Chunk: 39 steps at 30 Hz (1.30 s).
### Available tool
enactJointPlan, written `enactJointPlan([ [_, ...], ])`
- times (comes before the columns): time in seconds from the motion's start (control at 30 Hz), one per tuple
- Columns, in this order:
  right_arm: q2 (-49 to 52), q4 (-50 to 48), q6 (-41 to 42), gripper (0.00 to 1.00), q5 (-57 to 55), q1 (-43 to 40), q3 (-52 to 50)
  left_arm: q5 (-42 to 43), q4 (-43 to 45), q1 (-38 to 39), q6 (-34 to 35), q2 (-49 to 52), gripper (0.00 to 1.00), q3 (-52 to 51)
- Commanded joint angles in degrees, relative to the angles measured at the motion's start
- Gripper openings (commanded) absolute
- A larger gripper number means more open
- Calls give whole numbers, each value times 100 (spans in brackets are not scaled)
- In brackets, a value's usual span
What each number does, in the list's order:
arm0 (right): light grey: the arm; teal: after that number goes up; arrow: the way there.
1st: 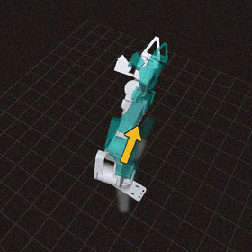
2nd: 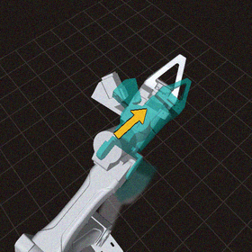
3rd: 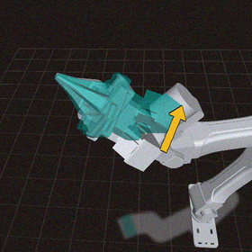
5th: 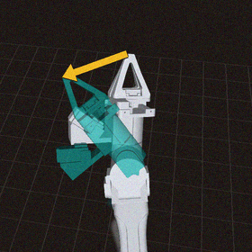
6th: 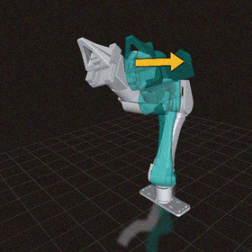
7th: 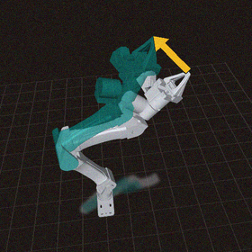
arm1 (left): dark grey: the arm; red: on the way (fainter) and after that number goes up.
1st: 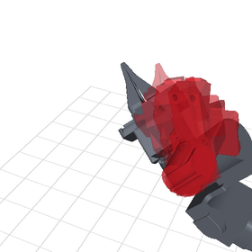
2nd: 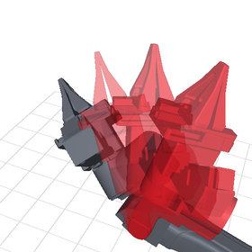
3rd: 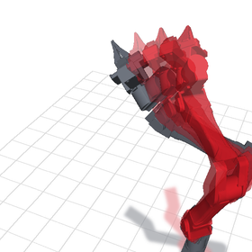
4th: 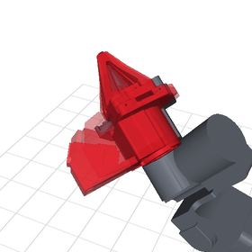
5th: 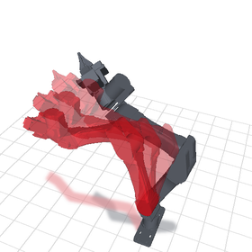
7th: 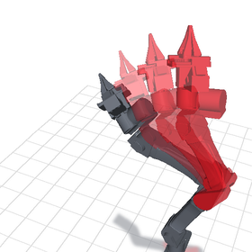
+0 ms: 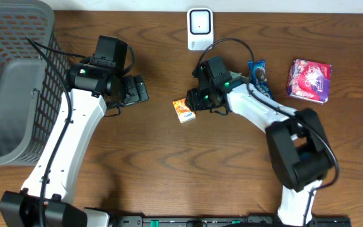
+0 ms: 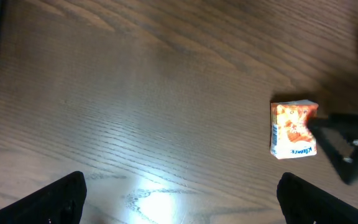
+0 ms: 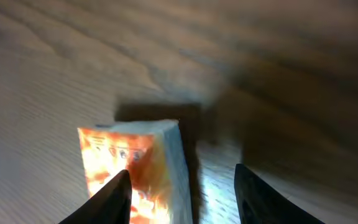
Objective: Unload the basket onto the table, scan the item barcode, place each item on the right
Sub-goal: 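Lift the orange box with the right gripper toward the scanner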
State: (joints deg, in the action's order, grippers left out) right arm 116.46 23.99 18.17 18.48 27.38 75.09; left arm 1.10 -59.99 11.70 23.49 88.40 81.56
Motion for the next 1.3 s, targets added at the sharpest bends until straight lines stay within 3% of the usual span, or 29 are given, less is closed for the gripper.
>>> enactJointPlan([
  [0.0, 374, -39, -219, 49, 560, 48, -17, -72, -22, -17, -96, 13, 98, -24],
  [0.1, 544, -33, -219, 43, 566, 48, -17, -72, -22, -17, -96, 13, 98, -24],
  [0.13, 557, -11, -216, 37, 566, 48, -17, -72, -22, -17, -94, 13, 98, -24],
  [0.17, 577, 24, -219, 22, 562, 48, -17, -72, -20, -17, -96, 13, 98, -24],
  [0.27, 577, 26, -216, 1, 595, 48, -17, -72, -22, -17, -94, 13, 98, -24],
  [0.47, 505, 4, -127, 1, 1128, -48, 22, -72, -22, -17, -94, 13, 98, -24],
  [0.67, -133, 9, 26, 1, 542, -354, 28, -72, -22, -17, -94, 13, 98, -24],
  [0.77, -501, 236, 96, 1, -409, -474, 28, -72, -22, -17, -94, 13, 98, -24],
  [0.9, -505, 407, 260, 1, -704, -479, 22, -72, -22, -17, -94, 13, 98, -24],
  [0.93, -498, 439, 260, 1, -704, -476, 22, -72, -20, -17, -96, 13, 98, -24],
  [1.1, -437, 575, 260, 20, -704, -439, 7, -72, -22, -17, -94, 13, 98, -24],
  [1.13, -424, 579, 262, 31, -702, -424, 7, -72, -20, -17, -94, 13, 98, -24],
  [1.17, -382, 579, 260, 53, -704, -396, 7, -72, -20, -17, -94, 11, 98, -24],
  [1.27, -302, 605, 280, 57, -634, -341, 7, -72, -22, -17, -94, 13, 98, -24],
])
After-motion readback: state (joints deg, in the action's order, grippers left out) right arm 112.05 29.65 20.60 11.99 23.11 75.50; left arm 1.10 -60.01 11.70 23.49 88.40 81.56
